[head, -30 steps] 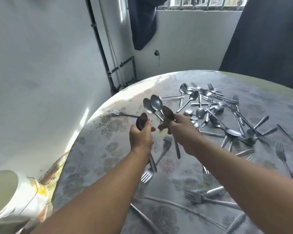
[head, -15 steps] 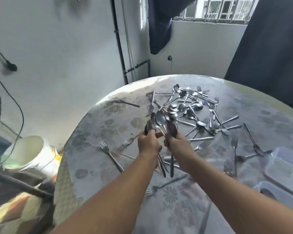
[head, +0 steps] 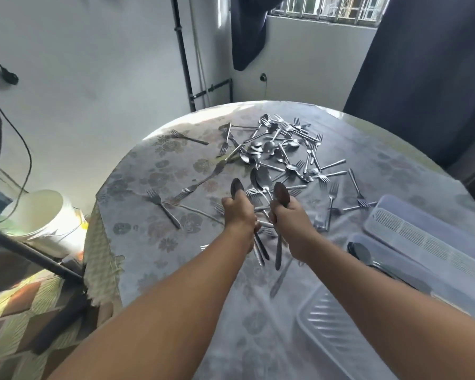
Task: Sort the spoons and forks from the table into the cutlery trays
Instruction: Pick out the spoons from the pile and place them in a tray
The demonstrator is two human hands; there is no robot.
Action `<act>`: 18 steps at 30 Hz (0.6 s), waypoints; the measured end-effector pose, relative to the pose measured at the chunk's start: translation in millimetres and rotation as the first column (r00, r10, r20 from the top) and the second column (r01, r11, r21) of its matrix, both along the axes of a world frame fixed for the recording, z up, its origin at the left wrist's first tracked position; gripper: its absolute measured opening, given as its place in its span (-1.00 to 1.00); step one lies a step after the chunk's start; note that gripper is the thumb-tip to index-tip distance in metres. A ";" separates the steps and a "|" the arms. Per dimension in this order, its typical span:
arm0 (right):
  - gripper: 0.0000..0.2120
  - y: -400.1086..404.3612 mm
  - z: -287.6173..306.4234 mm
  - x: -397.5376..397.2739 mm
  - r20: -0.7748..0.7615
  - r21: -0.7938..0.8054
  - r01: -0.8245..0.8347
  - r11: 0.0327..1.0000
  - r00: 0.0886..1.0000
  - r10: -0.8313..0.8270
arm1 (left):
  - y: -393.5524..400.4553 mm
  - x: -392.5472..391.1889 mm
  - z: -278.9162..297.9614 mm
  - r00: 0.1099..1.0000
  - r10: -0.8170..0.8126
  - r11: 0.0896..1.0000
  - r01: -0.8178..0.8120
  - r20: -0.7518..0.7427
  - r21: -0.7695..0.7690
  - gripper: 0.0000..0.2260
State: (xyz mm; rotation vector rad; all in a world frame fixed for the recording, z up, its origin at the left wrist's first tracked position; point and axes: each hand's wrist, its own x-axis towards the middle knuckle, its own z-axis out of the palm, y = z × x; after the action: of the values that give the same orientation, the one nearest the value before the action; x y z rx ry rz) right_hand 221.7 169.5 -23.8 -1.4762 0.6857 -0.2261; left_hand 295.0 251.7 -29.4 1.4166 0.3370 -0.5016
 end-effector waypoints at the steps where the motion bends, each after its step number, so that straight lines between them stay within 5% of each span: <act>1: -0.86 -2.0 0.3 -4.0 -0.005 -0.006 0.009 1.000 1.000 -0.009 | -1.7 -5.8 0.9 1.000 0.000 1.000 0.000 -0.001 0.000 -0.58; 9: -0.90 -26.2 -0.8 -38.9 -0.032 -0.043 -0.006 0.999 0.999 0.005 | -16.5 -58.6 4.7 1.000 -0.004 0.996 0.002 -0.028 -0.089 -0.87; 16: -0.82 -82.9 -14.8 -88.9 -0.030 -0.008 -0.140 0.990 0.990 0.139 | -63.8 -106.9 -22.0 0.968 0.219 0.971 -0.229 -0.126 -0.074 -0.55; 18: -0.82 -100.6 -19.9 -106.8 -0.062 -0.003 -0.176 0.984 0.983 0.175 | -82.6 -129.2 -23.5 0.954 0.265 0.959 -0.276 -0.138 -0.066 -0.66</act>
State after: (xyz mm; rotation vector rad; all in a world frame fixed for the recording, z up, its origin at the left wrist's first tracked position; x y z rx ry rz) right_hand 114.9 68.9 -43.7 -1.5472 0.5997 -0.0482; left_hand 165.8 169.1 -52.9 1.2351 0.5983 -0.3771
